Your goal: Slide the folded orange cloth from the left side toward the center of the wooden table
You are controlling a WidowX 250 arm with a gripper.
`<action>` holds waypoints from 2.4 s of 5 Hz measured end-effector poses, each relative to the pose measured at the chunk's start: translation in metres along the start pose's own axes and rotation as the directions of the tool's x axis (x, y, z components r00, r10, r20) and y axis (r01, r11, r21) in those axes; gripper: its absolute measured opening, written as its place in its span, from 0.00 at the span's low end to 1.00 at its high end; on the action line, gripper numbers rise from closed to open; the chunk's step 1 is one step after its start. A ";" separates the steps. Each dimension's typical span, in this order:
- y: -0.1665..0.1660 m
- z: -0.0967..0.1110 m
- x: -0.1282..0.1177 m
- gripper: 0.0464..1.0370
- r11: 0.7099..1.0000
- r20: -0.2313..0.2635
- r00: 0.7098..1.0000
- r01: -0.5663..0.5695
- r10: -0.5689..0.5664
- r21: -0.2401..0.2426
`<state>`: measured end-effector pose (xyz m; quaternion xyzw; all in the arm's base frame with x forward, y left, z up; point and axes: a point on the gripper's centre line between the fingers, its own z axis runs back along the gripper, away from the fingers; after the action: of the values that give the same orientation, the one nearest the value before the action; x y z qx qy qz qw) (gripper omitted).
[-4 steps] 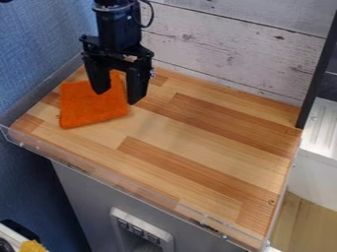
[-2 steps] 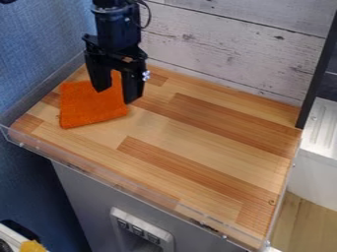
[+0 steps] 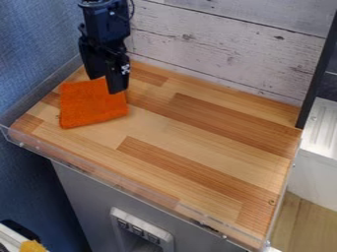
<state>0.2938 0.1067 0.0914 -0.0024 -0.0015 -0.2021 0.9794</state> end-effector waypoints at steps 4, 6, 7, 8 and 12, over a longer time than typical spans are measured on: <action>0.047 0.000 0.015 0.90 0.964 0.023 0.964 0.265 -0.265 -0.006; 0.058 -0.017 0.013 0.32 0.952 0.003 0.952 0.305 -0.305 -0.037; 0.066 -0.028 0.014 0.10 0.951 -0.019 0.951 0.307 -0.308 -0.046; 0.070 -0.041 0.014 0.02 0.955 -0.039 0.955 0.292 -0.294 -0.044; 0.068 -0.077 0.006 0.01 0.958 -0.041 0.958 0.284 -0.282 0.031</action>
<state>0.3263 0.1664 0.0145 0.0195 0.0119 -0.3401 0.9401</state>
